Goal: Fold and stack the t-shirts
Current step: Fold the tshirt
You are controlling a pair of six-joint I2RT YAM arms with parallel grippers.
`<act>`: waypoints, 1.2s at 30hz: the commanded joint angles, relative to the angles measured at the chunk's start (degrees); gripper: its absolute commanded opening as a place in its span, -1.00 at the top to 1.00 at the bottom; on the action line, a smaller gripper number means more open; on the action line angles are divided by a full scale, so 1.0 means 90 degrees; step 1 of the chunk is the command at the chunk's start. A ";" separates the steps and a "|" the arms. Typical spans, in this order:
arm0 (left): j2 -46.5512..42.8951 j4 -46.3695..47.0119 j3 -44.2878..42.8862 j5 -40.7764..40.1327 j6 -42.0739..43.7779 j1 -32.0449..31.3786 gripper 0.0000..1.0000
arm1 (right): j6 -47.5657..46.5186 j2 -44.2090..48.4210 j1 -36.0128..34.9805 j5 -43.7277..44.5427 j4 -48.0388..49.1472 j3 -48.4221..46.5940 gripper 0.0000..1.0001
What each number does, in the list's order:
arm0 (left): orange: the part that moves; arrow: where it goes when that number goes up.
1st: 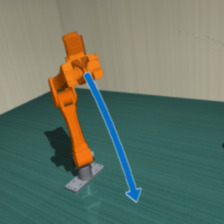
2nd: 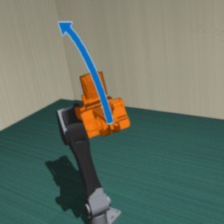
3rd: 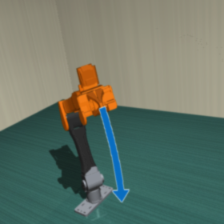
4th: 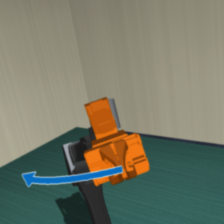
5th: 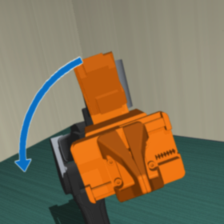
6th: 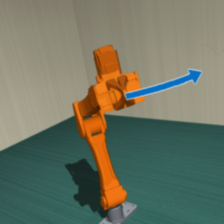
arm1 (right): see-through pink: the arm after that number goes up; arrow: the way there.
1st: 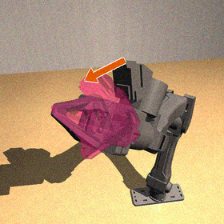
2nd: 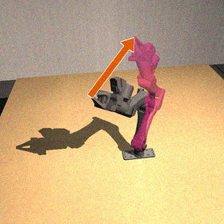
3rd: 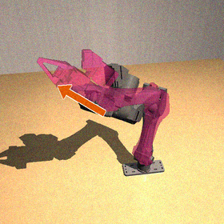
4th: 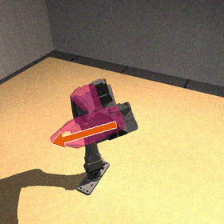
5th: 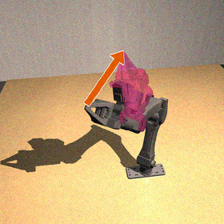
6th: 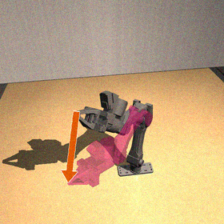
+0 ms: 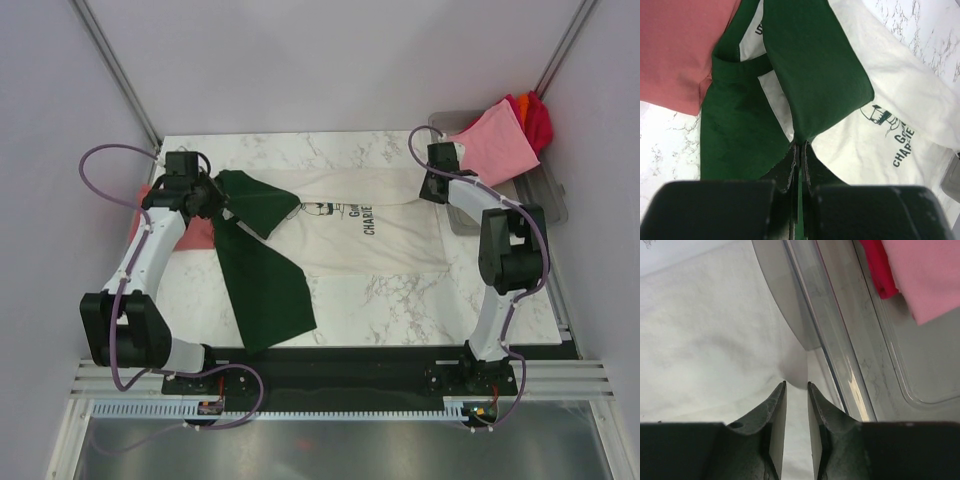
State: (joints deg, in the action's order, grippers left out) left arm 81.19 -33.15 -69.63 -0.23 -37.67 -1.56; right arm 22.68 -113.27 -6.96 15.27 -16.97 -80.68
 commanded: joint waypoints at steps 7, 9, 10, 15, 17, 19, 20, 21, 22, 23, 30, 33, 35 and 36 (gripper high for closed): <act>-0.0329 0.0245 0.0402 0.0240 -0.0014 0.0056 0.96 | -0.0010 0.1130 0.0012 -0.0144 0.0284 0.0420 0.45; -0.0417 0.0265 0.0470 0.0240 0.0006 0.0056 0.96 | -0.0010 0.1199 0.0022 -0.0270 0.0274 0.0527 0.31; -0.0427 0.0265 0.0500 0.0231 0.0016 0.0056 0.96 | -0.0010 0.1228 0.0012 -0.0348 0.0274 0.0576 0.28; -0.0505 0.0343 0.0685 0.0221 0.0045 0.0056 0.96 | 0.0486 0.1667 -0.0212 -0.1331 0.0615 0.1228 0.22; -0.0505 0.0430 0.0821 0.0279 0.0045 0.0056 0.96 | 0.0741 0.1843 -0.0465 -0.1695 0.0976 0.1454 0.19; -0.0525 0.0528 0.0919 0.0280 0.0045 0.0056 0.96 | 0.1082 0.1980 -0.0826 -0.1989 0.1220 0.1679 0.17; -0.0544 0.0567 0.1036 0.0279 0.0045 0.0056 0.96 | 0.1181 0.2096 -0.1263 -0.2009 0.1309 0.1738 0.12; -0.0554 0.0664 0.1095 0.0279 0.0055 0.0056 0.96 | 0.1288 0.2117 -0.1471 -0.2028 0.1387 0.1787 0.10; -0.0564 0.0694 0.1125 0.0289 0.0055 0.0056 0.96 | 0.1569 0.2127 -0.1666 -0.2241 0.1629 0.1797 0.07; -0.0554 0.0714 0.1163 0.0318 0.0064 0.0056 0.96 | 0.1727 0.2098 -0.1997 -0.2379 0.1806 0.1816 -0.01; -0.0466 0.0753 0.1164 0.0280 0.0162 0.0056 0.96 | 0.2792 0.1552 -0.3112 -0.2508 0.2725 0.1622 -0.08; -0.0398 0.0744 0.1115 0.0133 0.0220 0.0076 0.96 | 0.3143 0.1132 -0.3415 -0.2371 0.2833 0.1349 -0.06; -0.0301 0.0753 0.1037 0.0104 0.0221 0.0095 0.96 | 0.3407 0.0791 -0.3649 -0.2312 0.2930 0.1105 -0.01; -0.0252 0.0753 0.0998 0.0094 0.0221 0.0096 0.96 | 0.3485 0.0673 -0.3747 -0.2176 0.2950 0.1026 0.00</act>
State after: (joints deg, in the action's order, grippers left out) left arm 78.24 -28.12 -58.98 1.61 -37.60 -1.26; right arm 48.60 -103.70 -38.39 -6.28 5.80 -67.61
